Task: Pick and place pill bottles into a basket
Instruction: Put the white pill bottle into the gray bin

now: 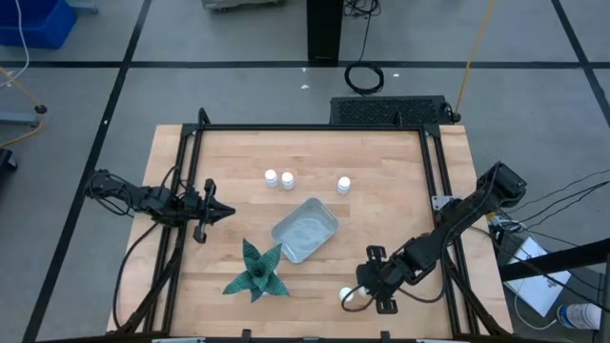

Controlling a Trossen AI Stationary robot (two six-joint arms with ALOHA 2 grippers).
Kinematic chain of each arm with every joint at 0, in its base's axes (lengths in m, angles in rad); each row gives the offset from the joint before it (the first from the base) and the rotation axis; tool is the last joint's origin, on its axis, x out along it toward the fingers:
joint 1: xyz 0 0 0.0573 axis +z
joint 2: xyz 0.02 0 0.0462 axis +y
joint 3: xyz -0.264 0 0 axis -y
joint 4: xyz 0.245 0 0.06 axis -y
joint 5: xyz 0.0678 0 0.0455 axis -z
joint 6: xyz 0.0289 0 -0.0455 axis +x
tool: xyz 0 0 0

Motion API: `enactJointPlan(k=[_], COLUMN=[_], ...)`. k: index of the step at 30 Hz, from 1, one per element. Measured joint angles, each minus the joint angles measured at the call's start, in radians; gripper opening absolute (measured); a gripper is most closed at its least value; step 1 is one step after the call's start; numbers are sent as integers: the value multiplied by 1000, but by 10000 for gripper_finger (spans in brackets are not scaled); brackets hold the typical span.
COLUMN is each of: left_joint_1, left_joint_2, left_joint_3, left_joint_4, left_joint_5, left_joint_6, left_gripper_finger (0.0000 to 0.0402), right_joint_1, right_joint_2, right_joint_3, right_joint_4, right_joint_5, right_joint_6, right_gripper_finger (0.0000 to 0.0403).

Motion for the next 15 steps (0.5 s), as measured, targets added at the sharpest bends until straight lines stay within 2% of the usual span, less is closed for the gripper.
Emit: enactJointPlan(k=[8, 15], left_joint_1=[0, 0], left_joint_2=[0, 0], left_joint_3=[0, 0], left_joint_4=[0, 0], left_joint_5=[0, 0], left_joint_6=[0, 0], left_gripper_finger=[26, 26], right_joint_1=[-76, -179], right_joint_2=[-125, -186], right_joint_3=[27, 140], right_joint_4=[-9, -18], right_joint_5=[0, 28], right_joint_6=[18, -16], right_gripper_finger=[154, 155])
